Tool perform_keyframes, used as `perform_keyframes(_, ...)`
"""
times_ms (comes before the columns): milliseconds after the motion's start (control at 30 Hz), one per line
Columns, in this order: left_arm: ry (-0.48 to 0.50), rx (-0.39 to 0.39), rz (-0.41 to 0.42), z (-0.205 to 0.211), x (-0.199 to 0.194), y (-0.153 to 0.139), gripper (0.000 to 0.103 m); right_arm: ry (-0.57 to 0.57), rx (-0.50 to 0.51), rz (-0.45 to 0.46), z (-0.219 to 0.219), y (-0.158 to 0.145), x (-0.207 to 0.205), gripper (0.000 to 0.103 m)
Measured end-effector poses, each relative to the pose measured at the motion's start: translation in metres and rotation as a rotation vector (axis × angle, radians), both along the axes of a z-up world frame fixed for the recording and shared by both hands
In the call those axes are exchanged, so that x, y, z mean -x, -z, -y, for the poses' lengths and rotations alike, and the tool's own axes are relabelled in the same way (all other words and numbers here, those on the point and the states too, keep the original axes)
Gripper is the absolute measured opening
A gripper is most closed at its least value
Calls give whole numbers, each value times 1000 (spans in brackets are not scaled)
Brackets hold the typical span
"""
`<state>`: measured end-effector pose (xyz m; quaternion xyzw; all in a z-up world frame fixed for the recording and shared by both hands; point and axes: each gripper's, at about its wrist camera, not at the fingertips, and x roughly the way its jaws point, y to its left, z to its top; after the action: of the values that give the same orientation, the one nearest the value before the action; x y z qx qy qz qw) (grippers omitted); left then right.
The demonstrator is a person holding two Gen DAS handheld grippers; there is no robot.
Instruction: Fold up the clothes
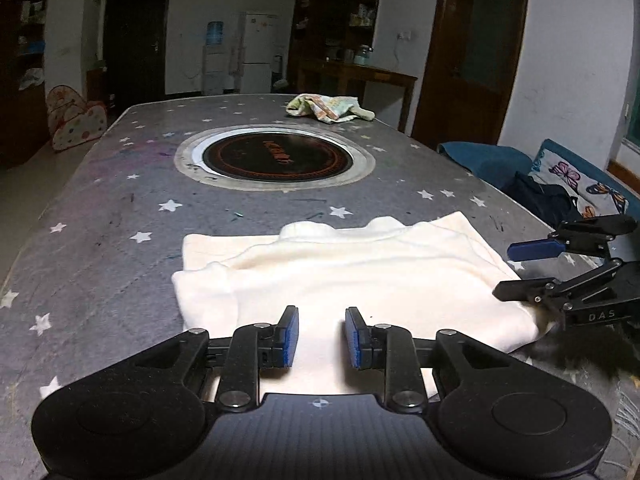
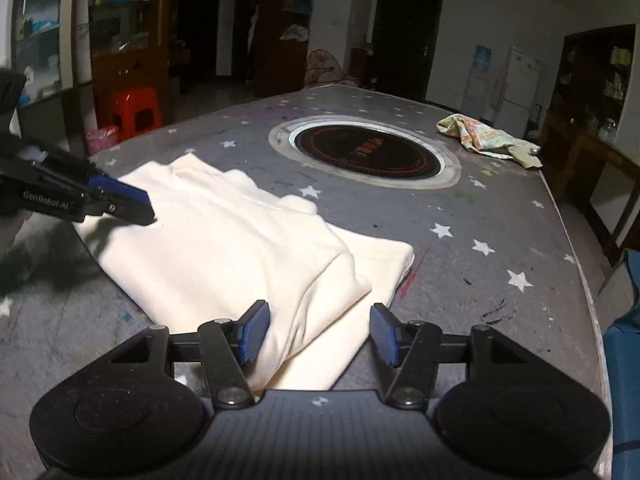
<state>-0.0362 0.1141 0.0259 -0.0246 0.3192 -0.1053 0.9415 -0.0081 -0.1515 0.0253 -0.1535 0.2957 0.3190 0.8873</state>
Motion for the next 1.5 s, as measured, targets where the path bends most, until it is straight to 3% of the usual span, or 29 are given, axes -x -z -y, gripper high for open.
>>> perform_keyframes(67, -19, 10, 9, -3, 5, -2, 34, 2, -31, 16, -2, -7, 3, 59)
perform_keyframes(200, -54, 18, 8, -7, 11, -2, 35, -9, -85, 23, -11, -15, 5, 73)
perform_keyframes(267, -64, 11, 10, -8, 15, 1, 35, -21, -75, 36, -19, -13, 6, 80)
perform_keyframes(533, -65, -39, 49, -3, 30, 8, 41, -67, -8, 49, -38, 9, 15, 90)
perform_keyframes(700, -65, -37, 54, -4, 30, 9, 42, -52, -31, 38, -30, 17, 13, 100)
perform_keyframes(900, -65, -29, 52, 3, 33, 3, 52, -37, -56, -2, -25, 20, 5, 103)
perform_keyframes(1133, -7, 2, 63, 26, 39, -3, 53, -32, -99, -71, -20, 23, -5, 103)
perform_keyframes(1500, 0, -92, 71, 46, 45, 11, 55, -29, -110, -90, -21, 24, -6, 103)
